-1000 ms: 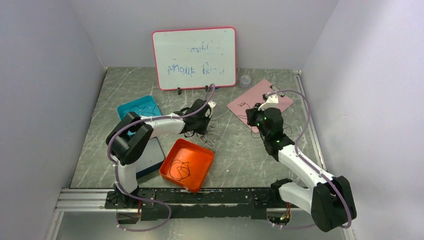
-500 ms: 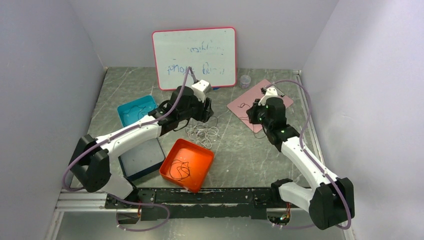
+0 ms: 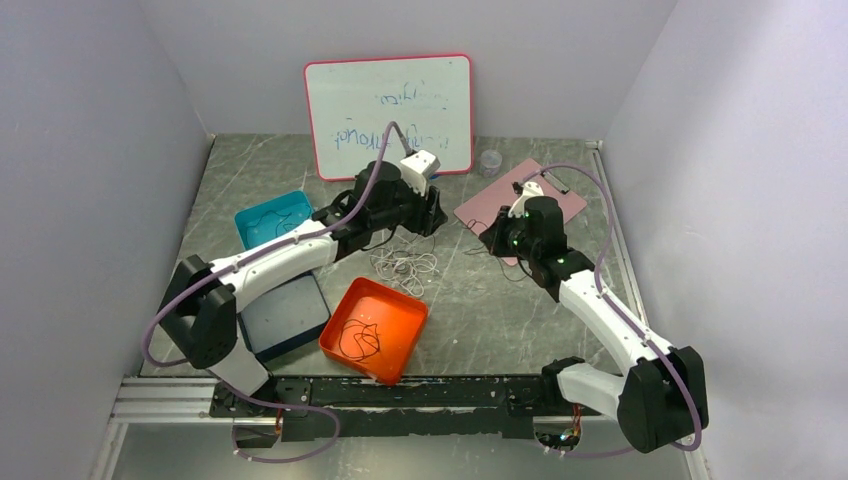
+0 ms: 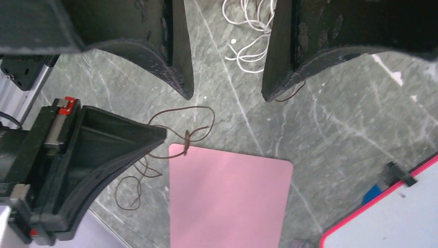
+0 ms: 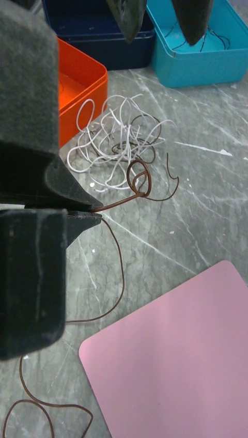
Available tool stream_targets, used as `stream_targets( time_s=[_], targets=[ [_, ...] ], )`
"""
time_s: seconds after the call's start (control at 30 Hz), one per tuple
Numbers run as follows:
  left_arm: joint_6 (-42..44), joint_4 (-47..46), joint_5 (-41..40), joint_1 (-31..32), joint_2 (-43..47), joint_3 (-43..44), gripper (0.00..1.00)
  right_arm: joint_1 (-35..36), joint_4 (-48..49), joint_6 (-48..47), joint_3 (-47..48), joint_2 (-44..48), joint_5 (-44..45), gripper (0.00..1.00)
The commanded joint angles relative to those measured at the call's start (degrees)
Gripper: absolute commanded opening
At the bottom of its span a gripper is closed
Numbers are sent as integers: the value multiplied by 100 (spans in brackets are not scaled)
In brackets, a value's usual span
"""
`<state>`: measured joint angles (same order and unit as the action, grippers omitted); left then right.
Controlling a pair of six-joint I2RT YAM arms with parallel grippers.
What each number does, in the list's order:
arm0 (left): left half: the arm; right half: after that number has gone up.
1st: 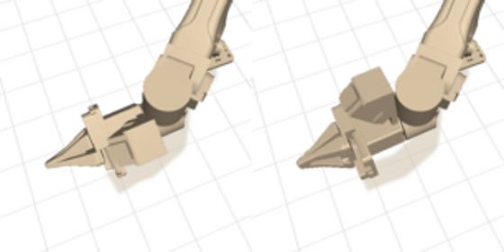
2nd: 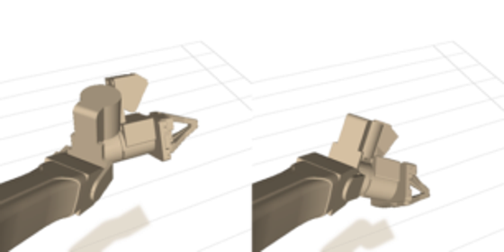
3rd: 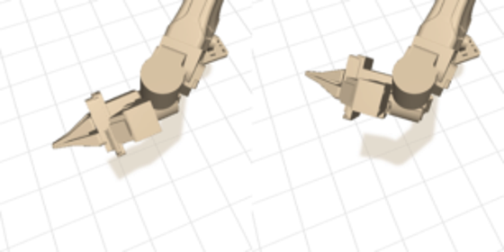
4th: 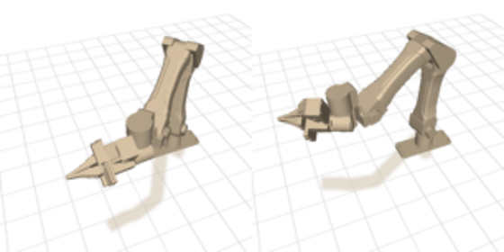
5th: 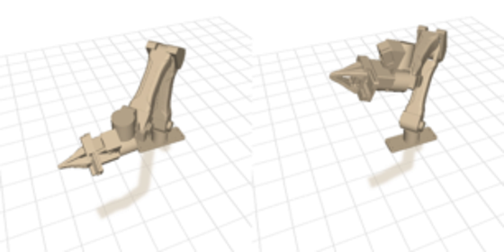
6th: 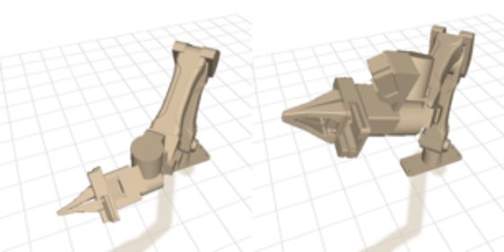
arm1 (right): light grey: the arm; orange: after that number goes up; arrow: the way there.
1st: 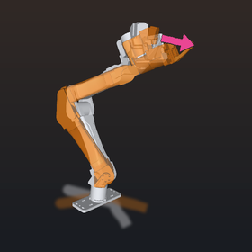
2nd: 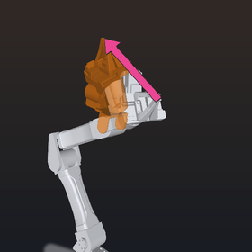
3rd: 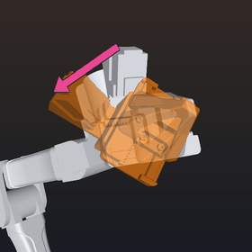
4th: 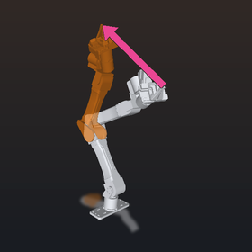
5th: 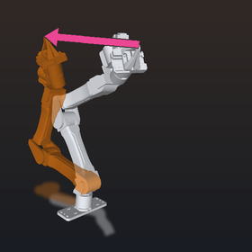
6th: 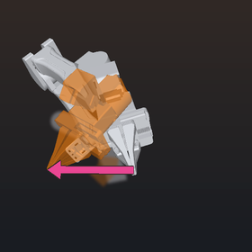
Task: Untangle the cables
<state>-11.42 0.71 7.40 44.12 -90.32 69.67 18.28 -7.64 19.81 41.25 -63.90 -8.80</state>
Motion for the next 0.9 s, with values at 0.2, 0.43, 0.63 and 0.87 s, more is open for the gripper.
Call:
stream_targets(
  time_s=[0.2, 0.43, 0.63, 0.87],
  targets=[
    [-227, -659, 754, 277, -425, 393, 39, 62, 221, 313, 103, 17, -438, 0],
    [-214, -792, 949, 334, -661, 420, 32, 69, 356, 414, 94, 44, -663, 0],
    [-225, -853, 1035, 334, -760, 483, 28, 63, 377, 447, 102, 61, -734, 0],
    [-229, -871, 994, 335, -874, 521, 25, 62, 377, 469, 128, 97, -790, 0]
  ],
)
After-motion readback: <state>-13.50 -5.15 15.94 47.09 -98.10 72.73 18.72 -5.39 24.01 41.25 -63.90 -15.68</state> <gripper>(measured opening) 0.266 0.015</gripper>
